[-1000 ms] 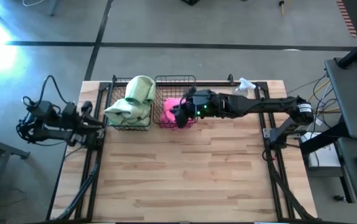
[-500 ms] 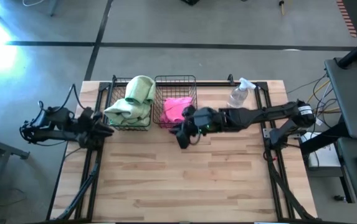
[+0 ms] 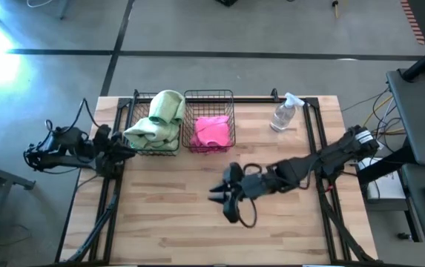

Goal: Sort microfiber towel by color & place in baskets
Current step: Return to Home Position

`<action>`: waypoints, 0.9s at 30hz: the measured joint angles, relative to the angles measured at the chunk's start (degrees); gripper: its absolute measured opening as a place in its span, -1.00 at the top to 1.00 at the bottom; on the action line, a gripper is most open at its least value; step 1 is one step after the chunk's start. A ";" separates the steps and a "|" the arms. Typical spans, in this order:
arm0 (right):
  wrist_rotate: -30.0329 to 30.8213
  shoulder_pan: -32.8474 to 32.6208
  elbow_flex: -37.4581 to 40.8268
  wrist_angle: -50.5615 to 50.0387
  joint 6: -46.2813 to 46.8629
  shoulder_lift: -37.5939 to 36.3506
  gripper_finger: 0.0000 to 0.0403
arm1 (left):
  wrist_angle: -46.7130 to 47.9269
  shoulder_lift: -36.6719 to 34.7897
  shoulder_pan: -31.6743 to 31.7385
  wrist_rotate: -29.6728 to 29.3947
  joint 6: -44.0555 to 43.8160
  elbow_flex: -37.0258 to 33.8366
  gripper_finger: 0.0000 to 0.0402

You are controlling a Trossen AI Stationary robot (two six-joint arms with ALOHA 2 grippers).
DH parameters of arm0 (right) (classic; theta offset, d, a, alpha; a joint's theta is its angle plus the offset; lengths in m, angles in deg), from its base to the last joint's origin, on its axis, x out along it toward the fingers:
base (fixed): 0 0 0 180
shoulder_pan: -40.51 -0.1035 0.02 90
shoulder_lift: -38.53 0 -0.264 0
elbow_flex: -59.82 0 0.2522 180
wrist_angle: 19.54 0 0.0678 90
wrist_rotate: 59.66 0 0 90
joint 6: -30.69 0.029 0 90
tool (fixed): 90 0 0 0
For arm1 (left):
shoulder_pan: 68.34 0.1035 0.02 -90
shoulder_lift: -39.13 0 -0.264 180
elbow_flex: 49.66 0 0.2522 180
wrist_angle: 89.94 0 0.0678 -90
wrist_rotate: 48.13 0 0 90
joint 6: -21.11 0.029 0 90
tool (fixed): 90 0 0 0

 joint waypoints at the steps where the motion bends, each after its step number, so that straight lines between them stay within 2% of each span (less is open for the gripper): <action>1: 1.06 -0.56 1.04 1.20 -0.20 0.00 0.39 | -0.46 -0.01 -0.04 1.63 1.70 0.00 0.60; 4: 2.91 -1.55 4.88 7.35 -2.18 0.00 0.39 | -3.09 -0.36 -0.05 7.91 7.50 -0.12 0.60; 9: 2.05 -1.64 13.46 20.69 -2.97 -0.19 0.39 | -8.08 -1.73 -0.02 13.55 15.54 -1.26 0.60; 14: -1.36 -1.48 21.79 37.22 -4.31 -0.68 0.39 | -10.08 -1.56 -0.03 15.98 15.96 -3.02 0.60; 17: -3.16 -1.33 25.76 46.54 -6.71 -1.02 0.39 | -15.45 -1.77 -0.03 17.92 16.26 -6.09 0.60; 20: -3.60 -1.25 28.46 49.64 -6.76 -1.94 0.39 | -22.25 -1.77 -0.03 20.33 16.96 -9.61 0.60; 27: -3.43 -1.22 33.34 49.90 -8.12 -6.42 0.39 | -33.52 -1.77 -0.02 21.42 15.39 -17.14 0.60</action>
